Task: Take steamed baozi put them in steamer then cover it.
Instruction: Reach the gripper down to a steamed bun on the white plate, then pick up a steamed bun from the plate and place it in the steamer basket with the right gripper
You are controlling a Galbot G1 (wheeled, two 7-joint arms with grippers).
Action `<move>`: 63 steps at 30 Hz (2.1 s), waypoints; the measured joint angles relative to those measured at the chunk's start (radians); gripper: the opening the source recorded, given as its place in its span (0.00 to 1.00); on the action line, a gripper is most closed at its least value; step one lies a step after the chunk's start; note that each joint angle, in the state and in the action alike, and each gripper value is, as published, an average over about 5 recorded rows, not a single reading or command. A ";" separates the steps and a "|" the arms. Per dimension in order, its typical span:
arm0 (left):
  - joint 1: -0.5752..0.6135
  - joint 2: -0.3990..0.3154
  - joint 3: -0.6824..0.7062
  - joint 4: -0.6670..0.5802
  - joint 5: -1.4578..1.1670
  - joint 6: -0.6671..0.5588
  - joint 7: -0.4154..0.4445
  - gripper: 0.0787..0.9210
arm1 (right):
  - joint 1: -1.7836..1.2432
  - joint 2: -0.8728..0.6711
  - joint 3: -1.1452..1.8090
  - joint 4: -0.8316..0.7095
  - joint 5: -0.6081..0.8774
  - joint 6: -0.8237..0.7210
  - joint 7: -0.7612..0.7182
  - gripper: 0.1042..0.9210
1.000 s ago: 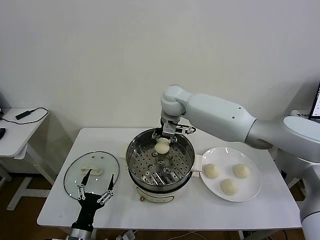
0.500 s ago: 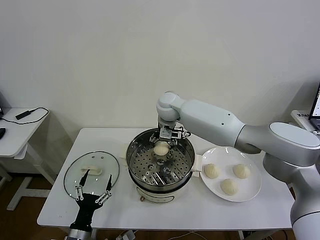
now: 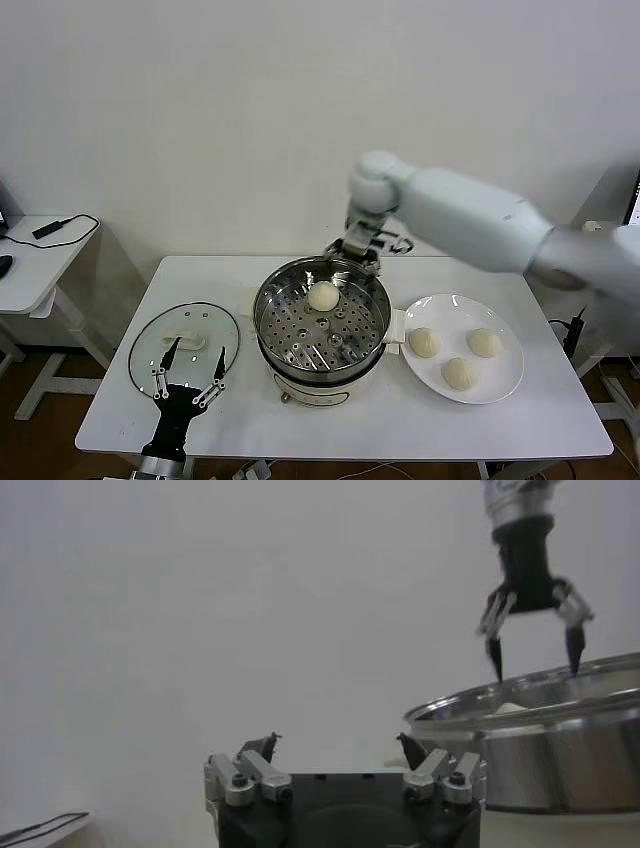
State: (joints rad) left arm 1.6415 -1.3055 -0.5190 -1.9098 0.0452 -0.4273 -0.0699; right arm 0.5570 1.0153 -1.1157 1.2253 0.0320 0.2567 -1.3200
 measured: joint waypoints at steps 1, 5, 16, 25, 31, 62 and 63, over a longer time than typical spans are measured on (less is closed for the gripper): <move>0.000 0.000 0.001 0.000 0.001 0.000 0.000 0.88 | 0.015 -0.025 -0.022 0.005 0.035 -0.028 0.004 0.88; -0.003 0.000 0.005 -0.002 0.002 0.001 0.001 0.88 | 0.049 -0.121 -0.108 0.021 0.150 -0.129 0.039 0.88; -0.009 0.003 0.004 -0.009 0.003 0.009 -0.001 0.88 | -0.035 -0.256 -0.216 0.004 0.304 -0.310 0.177 0.88; -0.007 0.000 0.000 -0.004 0.004 0.009 -0.003 0.88 | -0.170 -0.249 -0.195 -0.044 0.310 -0.377 0.259 0.88; -0.007 -0.003 -0.001 -0.001 0.004 0.009 -0.004 0.88 | -0.245 -0.223 -0.163 -0.086 0.291 -0.391 0.296 0.88; -0.013 0.003 -0.001 0.002 0.003 0.009 -0.007 0.88 | -0.243 -0.212 -0.144 -0.087 0.265 -0.407 0.294 0.71; -0.014 0.003 0.000 0.001 0.003 0.009 -0.007 0.88 | -0.218 -0.211 -0.155 -0.078 0.272 -0.407 0.282 0.71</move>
State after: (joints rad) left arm 1.6275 -1.3026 -0.5191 -1.9086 0.0479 -0.4178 -0.0767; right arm 0.3392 0.8039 -1.2702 1.1470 0.3038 -0.1499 -1.0380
